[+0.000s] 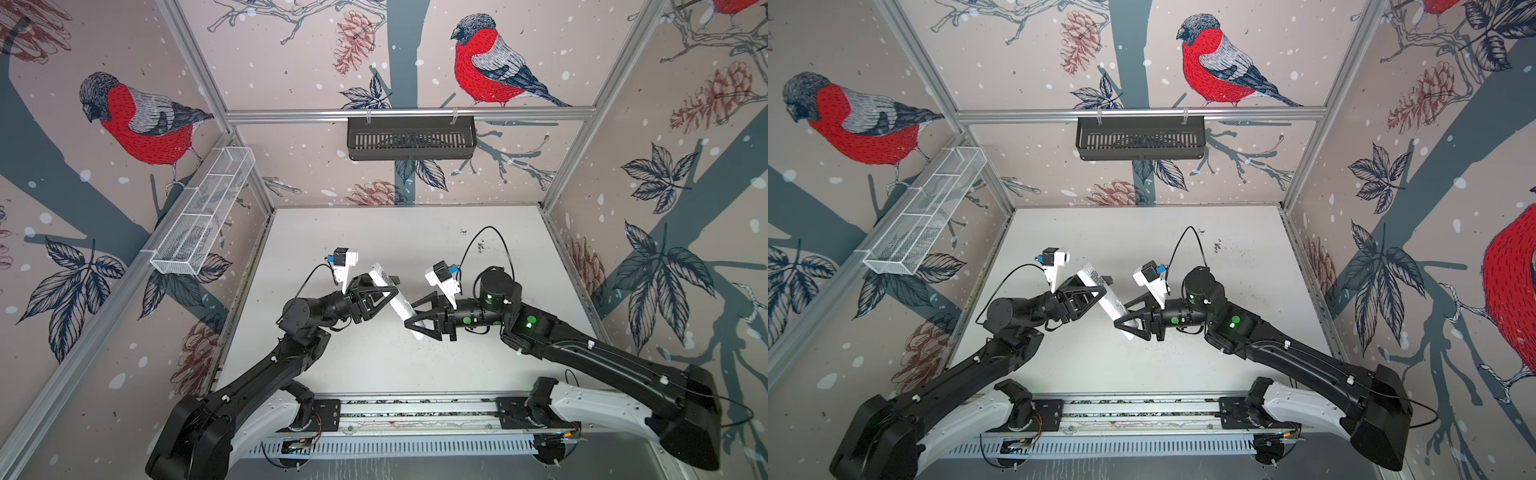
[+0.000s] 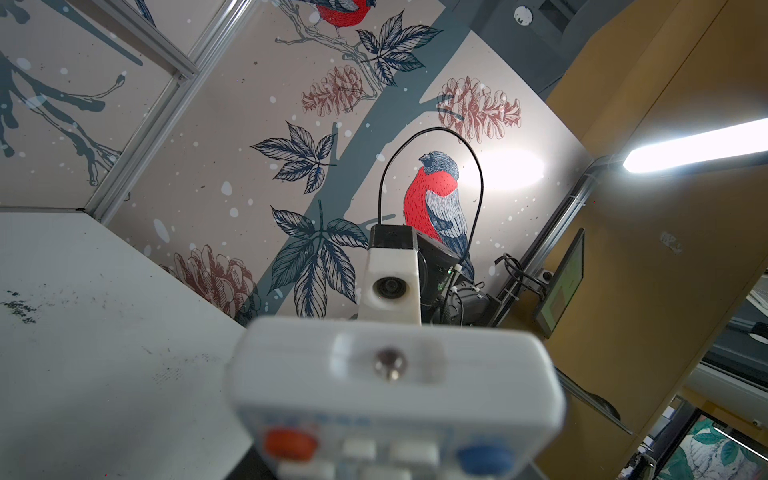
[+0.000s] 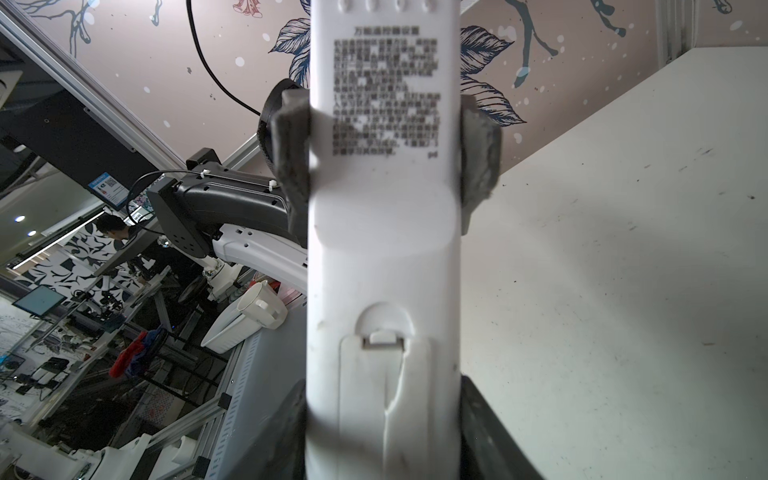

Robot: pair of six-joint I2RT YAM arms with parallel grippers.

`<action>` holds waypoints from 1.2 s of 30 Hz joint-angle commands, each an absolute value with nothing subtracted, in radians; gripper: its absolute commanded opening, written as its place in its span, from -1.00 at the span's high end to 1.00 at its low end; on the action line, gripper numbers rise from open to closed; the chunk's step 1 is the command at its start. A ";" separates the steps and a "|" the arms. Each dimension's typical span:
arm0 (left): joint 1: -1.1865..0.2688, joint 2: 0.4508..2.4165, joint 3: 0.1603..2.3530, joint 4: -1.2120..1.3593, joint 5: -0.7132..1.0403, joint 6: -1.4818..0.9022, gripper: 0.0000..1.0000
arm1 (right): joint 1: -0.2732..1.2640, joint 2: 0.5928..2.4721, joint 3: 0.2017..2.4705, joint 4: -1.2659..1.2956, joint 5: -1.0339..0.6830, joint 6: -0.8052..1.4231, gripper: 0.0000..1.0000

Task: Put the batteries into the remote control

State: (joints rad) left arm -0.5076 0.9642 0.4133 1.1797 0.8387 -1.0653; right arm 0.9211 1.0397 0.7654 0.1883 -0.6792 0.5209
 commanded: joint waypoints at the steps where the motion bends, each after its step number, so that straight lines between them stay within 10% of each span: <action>1: -0.508 0.956 0.415 1.143 0.818 -0.973 0.46 | 0.913 1.040 0.742 0.213 -0.678 0.552 -0.18; 11: -0.507 0.982 0.434 0.859 0.791 -0.836 0.65 | 0.883 1.072 0.700 0.164 -0.658 0.510 -0.60; 26: -0.509 1.290 0.756 -0.022 0.424 -0.506 0.65 | 0.844 0.917 0.627 -0.185 -0.125 0.412 -0.71; 36: -0.547 1.639 1.078 -0.368 0.217 -0.364 0.69 | 0.889 0.893 0.581 -0.165 -0.060 0.416 -0.72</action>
State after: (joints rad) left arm -0.5304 1.5795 1.0111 -0.2409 0.3000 -0.4316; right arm 0.8814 0.8928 0.5846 -0.1791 -0.1013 0.4191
